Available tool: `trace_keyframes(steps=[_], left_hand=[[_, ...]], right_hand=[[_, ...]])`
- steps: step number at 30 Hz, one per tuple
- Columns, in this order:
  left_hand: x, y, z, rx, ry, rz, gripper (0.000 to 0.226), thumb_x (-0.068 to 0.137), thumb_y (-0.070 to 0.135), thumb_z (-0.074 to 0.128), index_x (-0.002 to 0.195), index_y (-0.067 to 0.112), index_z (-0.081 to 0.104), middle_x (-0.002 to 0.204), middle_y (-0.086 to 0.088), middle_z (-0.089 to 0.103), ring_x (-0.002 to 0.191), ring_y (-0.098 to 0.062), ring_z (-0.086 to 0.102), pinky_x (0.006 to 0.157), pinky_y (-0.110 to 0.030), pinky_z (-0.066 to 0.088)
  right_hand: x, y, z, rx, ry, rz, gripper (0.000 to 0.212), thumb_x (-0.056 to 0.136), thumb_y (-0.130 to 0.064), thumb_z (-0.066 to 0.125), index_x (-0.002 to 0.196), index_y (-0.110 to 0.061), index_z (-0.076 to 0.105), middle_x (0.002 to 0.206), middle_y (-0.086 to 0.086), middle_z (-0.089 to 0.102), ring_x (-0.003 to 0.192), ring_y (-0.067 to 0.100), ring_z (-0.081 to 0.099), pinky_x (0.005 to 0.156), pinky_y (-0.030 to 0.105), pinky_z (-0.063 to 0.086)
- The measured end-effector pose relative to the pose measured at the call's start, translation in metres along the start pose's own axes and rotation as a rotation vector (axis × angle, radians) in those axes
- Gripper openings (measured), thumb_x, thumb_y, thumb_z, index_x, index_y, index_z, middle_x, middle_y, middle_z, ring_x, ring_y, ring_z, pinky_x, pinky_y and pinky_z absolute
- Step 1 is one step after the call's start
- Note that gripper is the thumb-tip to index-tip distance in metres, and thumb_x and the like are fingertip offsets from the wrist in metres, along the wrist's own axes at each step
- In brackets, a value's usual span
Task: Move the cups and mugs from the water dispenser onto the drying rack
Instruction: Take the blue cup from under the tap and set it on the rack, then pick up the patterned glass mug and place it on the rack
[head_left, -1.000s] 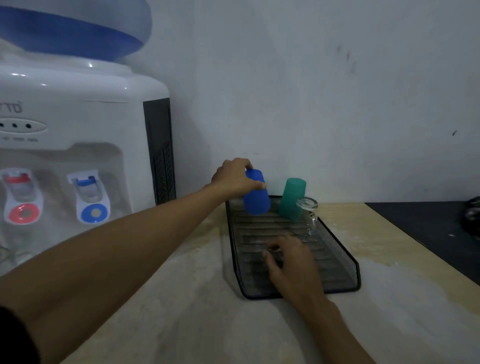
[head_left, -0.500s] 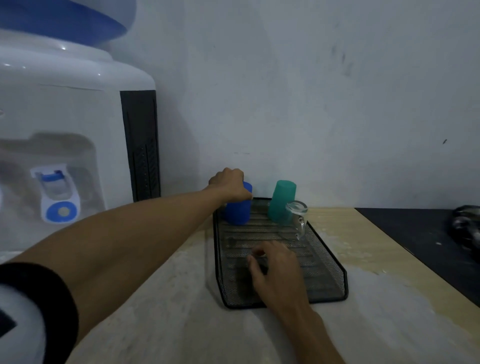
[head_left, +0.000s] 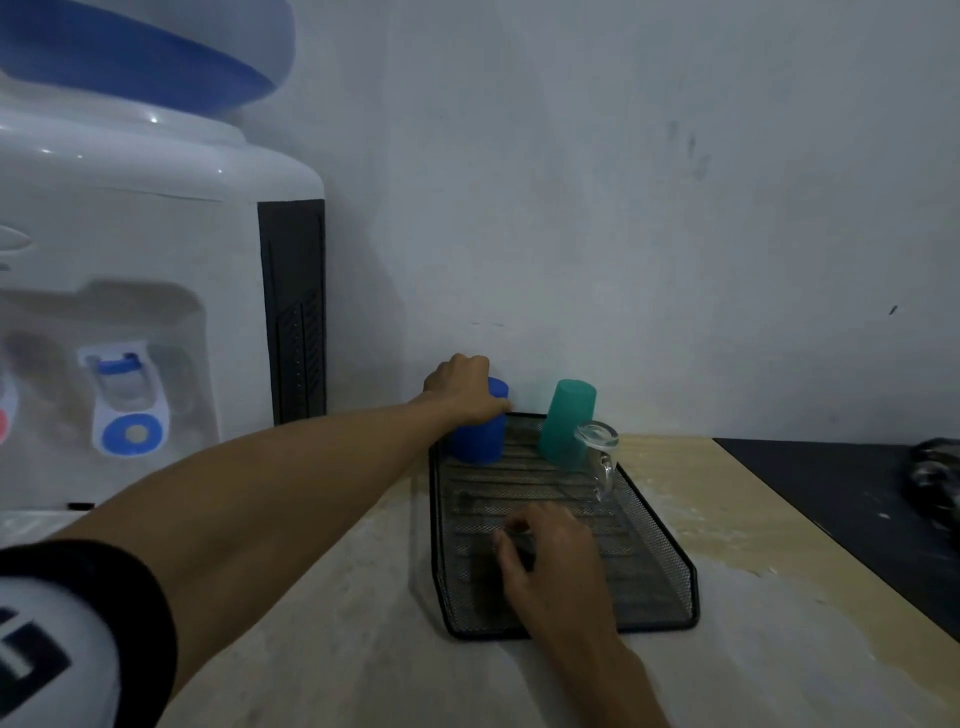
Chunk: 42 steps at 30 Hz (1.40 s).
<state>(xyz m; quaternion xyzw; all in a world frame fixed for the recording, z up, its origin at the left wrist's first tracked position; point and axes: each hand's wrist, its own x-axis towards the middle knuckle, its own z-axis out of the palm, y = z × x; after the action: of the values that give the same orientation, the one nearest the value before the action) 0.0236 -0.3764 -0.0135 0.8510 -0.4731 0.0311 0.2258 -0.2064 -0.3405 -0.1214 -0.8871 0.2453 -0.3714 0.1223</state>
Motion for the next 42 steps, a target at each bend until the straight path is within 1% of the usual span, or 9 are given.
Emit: trace_keyframes(steps=[8,12,18,23,27,30,33,37,42], left_hand=[[-0.001,-0.003,0.011,0.011,0.058,-0.001,0.063,0.079,0.061,0.073,0.119,0.015,0.057,0.125,-0.014,0.061,0.107,-0.033,0.062,0.087,-0.042,0.056],[-0.015,0.004,0.007,-0.006,0.091,-0.017,0.086,0.077,0.069,0.071,0.140,0.017,0.046,0.135,-0.013,0.053,0.118,-0.035,0.058,0.091,-0.044,0.052],[-0.083,0.006,0.014,-0.209,0.346,0.074,0.068,0.086,0.057,0.066,0.140,0.019,0.048,0.128,-0.006,0.058,0.112,-0.028,0.060,0.095,-0.043,0.051],[-0.168,-0.017,0.010,-0.351,0.442,0.153,0.063,0.087,0.047,0.069,0.141,0.022,0.049,0.130,0.002,0.058,0.116,-0.015,0.058,0.101,-0.038,0.050],[-0.236,-0.050,-0.005,-0.367,0.428,0.224,0.056,0.089,0.043,0.068,0.138,0.020,0.054,0.130,0.003,0.058,0.120,-0.012,0.056,0.104,-0.035,0.049],[-0.276,-0.077,-0.024,-0.336,0.376,0.264,0.054,0.087,0.044,0.067,0.135,0.023,0.055,0.129,0.006,0.057,0.118,-0.009,0.055,0.103,-0.028,0.046],[-0.310,-0.108,-0.045,-0.307,0.372,0.262,0.054,0.088,0.049,0.066,0.136,0.026,0.055,0.132,0.009,0.057,0.122,-0.008,0.055,0.106,-0.025,0.044],[-0.348,-0.148,-0.072,-0.280,0.401,0.255,0.052,0.090,0.049,0.068,0.135,0.025,0.058,0.132,0.009,0.060,0.124,-0.008,0.055,0.106,-0.029,0.047],[-0.381,-0.200,-0.097,-0.170,0.465,0.277,0.050,0.089,0.032,0.076,0.135,0.017,0.061,0.130,0.002,0.063,0.125,-0.015,0.058,0.102,-0.033,0.049]], right_hand=[[0.001,-0.001,0.000,0.000,0.000,-0.010,0.021,0.090,-0.045,0.054,0.093,-0.028,0.066,0.091,-0.012,0.062,0.086,0.006,0.054,0.082,0.032,0.050],[0.000,0.000,0.000,-0.003,0.008,-0.008,0.018,0.090,-0.043,0.057,0.092,-0.027,0.066,0.090,-0.011,0.064,0.084,0.008,0.055,0.079,0.033,0.051],[-0.002,-0.002,-0.002,-0.016,0.015,0.000,0.013,0.090,-0.035,0.064,0.094,-0.023,0.066,0.090,-0.007,0.065,0.084,0.014,0.058,0.076,0.039,0.051],[-0.003,-0.010,-0.006,0.013,0.020,-0.008,0.018,0.092,-0.030,0.067,0.107,-0.021,0.068,0.100,-0.005,0.068,0.091,0.012,0.060,0.082,0.038,0.055],[-0.008,-0.033,-0.009,0.046,0.049,-0.065,0.024,0.091,-0.026,0.071,0.113,-0.019,0.068,0.106,-0.003,0.068,0.099,0.014,0.061,0.087,0.036,0.053],[-0.015,-0.063,-0.006,0.110,0.062,-0.130,0.028,0.092,-0.031,0.068,0.117,-0.017,0.068,0.111,-0.002,0.068,0.103,0.012,0.060,0.090,0.027,0.045],[-0.024,-0.098,0.004,0.160,0.072,-0.244,0.029,0.092,-0.031,0.067,0.117,-0.016,0.067,0.112,0.000,0.068,0.106,0.012,0.061,0.094,0.028,0.047],[-0.034,-0.137,0.025,0.222,0.034,-0.416,0.031,0.093,-0.030,0.063,0.122,-0.021,0.061,0.118,0.007,0.069,0.115,0.015,0.059,0.112,0.019,0.033],[-0.040,-0.178,0.066,0.302,-0.127,-0.469,0.023,0.098,-0.033,0.059,0.116,-0.022,0.066,0.114,-0.003,0.067,0.108,0.015,0.063,0.097,0.039,0.050]])
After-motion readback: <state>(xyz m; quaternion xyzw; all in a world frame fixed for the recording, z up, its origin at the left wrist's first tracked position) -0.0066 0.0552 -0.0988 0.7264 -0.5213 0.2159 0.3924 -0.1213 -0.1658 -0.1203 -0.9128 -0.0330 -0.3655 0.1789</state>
